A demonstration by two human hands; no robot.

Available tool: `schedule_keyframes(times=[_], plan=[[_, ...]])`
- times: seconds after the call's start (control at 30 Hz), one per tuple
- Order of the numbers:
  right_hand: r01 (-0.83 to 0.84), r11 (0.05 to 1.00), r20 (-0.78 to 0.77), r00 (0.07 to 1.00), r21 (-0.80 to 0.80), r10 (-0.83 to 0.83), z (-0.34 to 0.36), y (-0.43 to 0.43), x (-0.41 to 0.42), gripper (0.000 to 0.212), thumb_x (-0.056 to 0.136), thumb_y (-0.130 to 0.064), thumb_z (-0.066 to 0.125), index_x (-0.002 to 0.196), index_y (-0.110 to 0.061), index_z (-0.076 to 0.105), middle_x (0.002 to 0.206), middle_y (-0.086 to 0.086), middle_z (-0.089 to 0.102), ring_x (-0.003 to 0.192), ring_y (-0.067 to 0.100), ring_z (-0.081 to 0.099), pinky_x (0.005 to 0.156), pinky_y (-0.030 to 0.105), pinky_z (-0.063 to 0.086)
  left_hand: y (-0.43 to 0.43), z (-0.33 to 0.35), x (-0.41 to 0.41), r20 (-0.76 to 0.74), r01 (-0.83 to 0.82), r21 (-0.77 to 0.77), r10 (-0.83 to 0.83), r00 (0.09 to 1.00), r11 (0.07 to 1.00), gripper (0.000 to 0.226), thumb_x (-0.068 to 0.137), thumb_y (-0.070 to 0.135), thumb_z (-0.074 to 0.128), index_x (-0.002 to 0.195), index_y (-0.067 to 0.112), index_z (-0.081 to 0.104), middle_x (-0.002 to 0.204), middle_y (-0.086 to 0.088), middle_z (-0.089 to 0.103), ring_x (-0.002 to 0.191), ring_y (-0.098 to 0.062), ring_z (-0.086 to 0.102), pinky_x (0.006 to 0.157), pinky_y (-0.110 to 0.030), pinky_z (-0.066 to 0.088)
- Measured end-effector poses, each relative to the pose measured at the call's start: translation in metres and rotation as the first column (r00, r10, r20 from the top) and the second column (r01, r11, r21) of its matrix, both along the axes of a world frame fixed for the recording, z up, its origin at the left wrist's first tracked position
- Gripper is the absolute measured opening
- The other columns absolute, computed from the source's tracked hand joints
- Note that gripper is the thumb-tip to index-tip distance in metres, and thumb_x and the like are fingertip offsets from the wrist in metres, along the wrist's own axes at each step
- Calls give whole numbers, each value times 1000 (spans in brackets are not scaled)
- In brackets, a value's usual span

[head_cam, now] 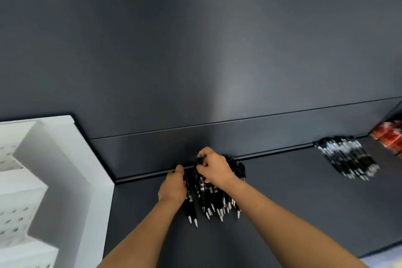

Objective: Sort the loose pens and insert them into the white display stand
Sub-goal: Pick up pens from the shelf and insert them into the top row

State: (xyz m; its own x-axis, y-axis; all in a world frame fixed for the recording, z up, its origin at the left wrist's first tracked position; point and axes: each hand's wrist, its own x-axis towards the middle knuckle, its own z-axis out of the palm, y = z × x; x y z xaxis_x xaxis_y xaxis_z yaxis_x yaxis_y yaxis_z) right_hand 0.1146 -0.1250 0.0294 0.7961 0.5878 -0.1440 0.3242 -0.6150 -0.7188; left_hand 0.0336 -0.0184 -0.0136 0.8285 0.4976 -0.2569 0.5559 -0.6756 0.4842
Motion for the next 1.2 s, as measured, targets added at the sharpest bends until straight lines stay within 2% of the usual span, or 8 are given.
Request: schedule_keyframes(times=[0.23,0.4,0.5,0.63,0.83,0.97,1.1,1.2], plan=[[-22,988,-15,1000,155,25,7,-7,-7,34,90,-8,57,120,-22,50,75,-5,46,66,11,52,63,37,59,-5,6,-19,33,-162,-111,167,985,981,55,84,5,50,135,11,32,109,-16,62,97,-32,62,77,-34,49],[-37,958,-74,995,284,61,19,-6,-17,23,93,-11,54,112,-24,50,78,-4,49,67,11,53,56,27,58,-3,22,-40,250,-223,-230,279,927,947,32,80,-4,49,109,5,62,84,-19,66,84,-31,64,77,-31,50],[-45,921,-111,989,387,95,29,3,-29,14,95,-13,51,101,-26,51,82,-7,50,70,7,51,53,22,56,-5,39,-51,390,-244,-344,374,842,907,24,87,-4,49,107,2,58,93,-24,61,67,-30,61,71,-34,51],[-50,851,-121,984,523,132,49,23,-53,11,95,-13,52,97,-23,57,75,-7,50,64,4,49,53,22,55,-1,70,-78,534,-258,-404,456,712,877,14,93,4,47,100,12,55,87,-8,59,56,-14,60,65,-33,51],[-119,748,-118,960,653,255,105,64,-102,7,91,-16,60,97,-18,62,75,-2,63,69,11,57,66,22,49,27,131,-135,720,-369,-208,397,570,906,13,88,8,58,97,17,60,82,8,63,78,-10,61,74,-21,46],[-191,685,-143,906,704,399,139,92,-142,7,95,-12,52,92,-13,58,79,3,62,51,6,55,44,15,36,55,165,-179,805,-445,-95,332,492,891,20,87,9,59,98,26,56,80,23,58,75,1,58,69,-12,43],[-231,641,-163,854,732,494,164,120,-179,8,97,-14,48,91,-16,53,86,9,64,51,11,61,44,19,41,86,189,-222,858,-502,-30,280,431,864,37,90,9,54,121,28,55,82,20,55,72,-1,57,66,-4,41],[-234,633,-142,863,738,485,178,144,-204,11,96,-17,48,86,-18,54,83,7,65,50,8,57,46,18,45,115,203,-252,854,-528,-6,279,439,849,37,89,7,54,119,30,55,78,14,56,68,-4,56,64,-15,43]])
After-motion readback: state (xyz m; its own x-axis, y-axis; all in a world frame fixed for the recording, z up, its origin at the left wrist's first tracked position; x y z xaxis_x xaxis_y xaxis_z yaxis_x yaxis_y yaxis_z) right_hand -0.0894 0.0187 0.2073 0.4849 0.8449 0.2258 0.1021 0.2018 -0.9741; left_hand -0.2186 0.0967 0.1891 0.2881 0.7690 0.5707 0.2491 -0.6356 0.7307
